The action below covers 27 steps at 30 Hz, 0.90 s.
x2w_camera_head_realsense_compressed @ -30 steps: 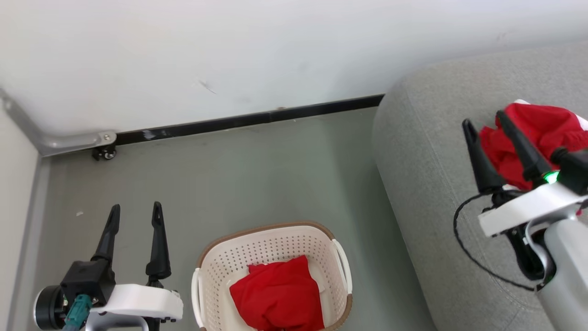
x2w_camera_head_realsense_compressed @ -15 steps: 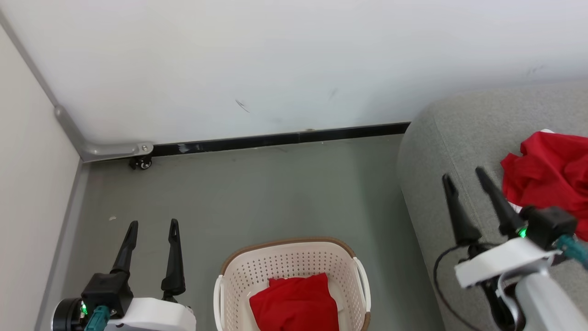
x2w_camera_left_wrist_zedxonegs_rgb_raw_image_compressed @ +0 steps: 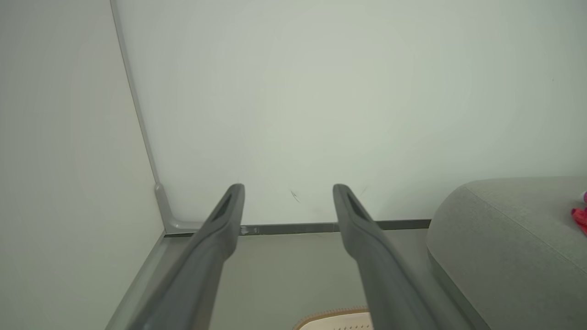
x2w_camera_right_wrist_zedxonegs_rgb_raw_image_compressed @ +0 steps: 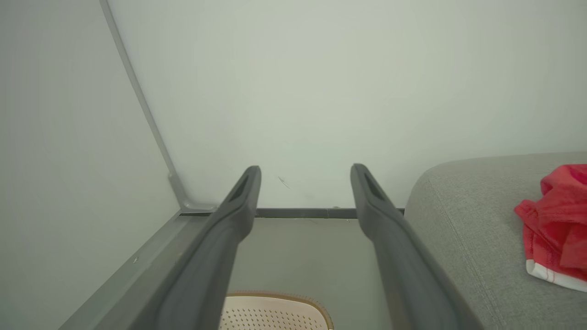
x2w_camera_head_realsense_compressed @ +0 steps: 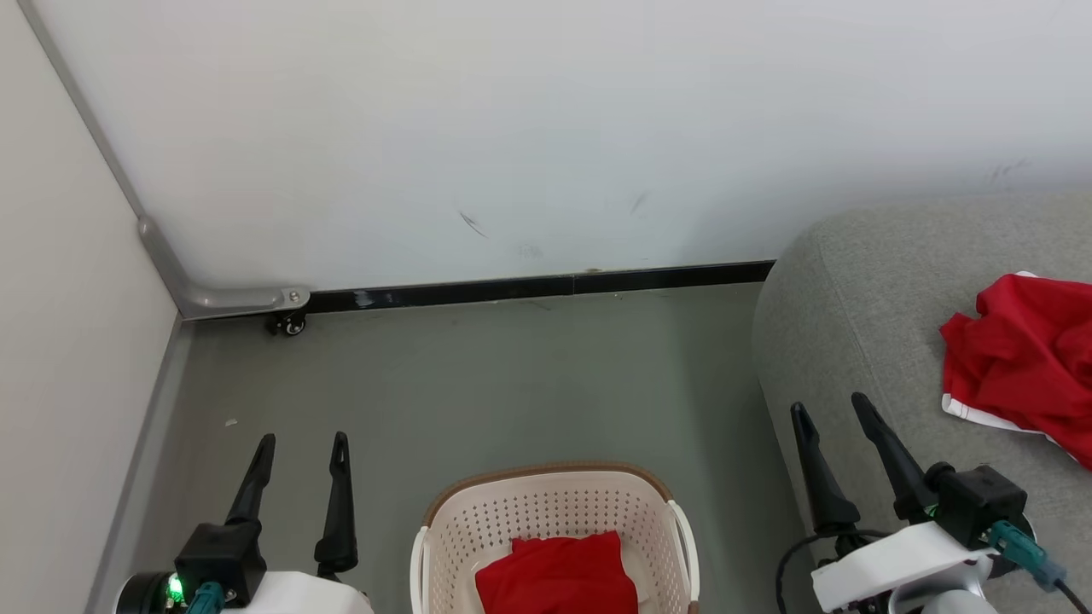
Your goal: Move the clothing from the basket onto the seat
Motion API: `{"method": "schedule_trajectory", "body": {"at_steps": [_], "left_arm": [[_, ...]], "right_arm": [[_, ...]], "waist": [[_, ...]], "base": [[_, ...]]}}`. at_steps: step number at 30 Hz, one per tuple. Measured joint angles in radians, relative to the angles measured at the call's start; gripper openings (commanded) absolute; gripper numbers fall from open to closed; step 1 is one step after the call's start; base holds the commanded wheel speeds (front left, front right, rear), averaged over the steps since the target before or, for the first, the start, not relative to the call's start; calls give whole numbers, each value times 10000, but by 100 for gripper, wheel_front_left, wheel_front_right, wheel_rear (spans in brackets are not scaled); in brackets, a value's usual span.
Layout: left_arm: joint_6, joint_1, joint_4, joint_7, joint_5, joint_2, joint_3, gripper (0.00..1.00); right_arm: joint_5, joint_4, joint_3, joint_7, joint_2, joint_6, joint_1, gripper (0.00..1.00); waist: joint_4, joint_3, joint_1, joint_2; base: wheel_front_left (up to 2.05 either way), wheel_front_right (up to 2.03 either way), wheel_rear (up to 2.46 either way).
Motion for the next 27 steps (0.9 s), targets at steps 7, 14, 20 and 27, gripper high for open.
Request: {"method": "schedule_trajectory", "body": {"at_steps": [7, 14, 20, 27], "left_arm": [[-2, 176, 140, 0, 69, -2, -13, 100], [-2, 177, 138, 0, 69, -2, -4, 100], [-48, 177, 128, 0, 69, -4, 6, 100], [-50, 177, 125, 0, 69, -12, 6, 100]], "right_arm": [[-477, -303, -251, 6, 307, 0, 525, 100], [-851, -675, -378, 94, 479, 0, 858, 100], [-940, -1030, -510, 198, 552, 0, 1086, 100], [-1011, -1356, -648, 311, 589, 0, 1152, 100]], "waist": [[-30, -113, 0, 0], [-81, -153, 0, 0], [-142, -141, 0, 0], [-169, -97, 0, 0]], "base": [[0, 0, 0], [0, 0, 0], [0, 0, 0], [0, 0, 0]]}}
